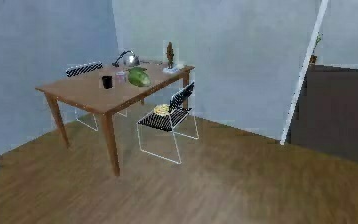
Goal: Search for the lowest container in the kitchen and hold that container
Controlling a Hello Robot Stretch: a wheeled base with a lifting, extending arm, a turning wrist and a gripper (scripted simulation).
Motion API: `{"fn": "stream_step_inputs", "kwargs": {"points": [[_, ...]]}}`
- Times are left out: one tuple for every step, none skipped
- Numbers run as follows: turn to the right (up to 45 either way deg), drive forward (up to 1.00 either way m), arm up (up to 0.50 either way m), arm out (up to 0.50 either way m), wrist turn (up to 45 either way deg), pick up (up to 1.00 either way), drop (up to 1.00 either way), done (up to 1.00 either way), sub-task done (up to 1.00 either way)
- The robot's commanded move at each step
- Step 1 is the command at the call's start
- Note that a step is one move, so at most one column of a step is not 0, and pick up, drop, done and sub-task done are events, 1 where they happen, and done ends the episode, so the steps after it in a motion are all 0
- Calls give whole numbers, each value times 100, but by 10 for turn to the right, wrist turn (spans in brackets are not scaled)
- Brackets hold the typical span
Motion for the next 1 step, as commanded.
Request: {"fn": "stream_step_inputs", "kwargs": {"points": [[0,90,0,0,0,0,0,0,0]]}}
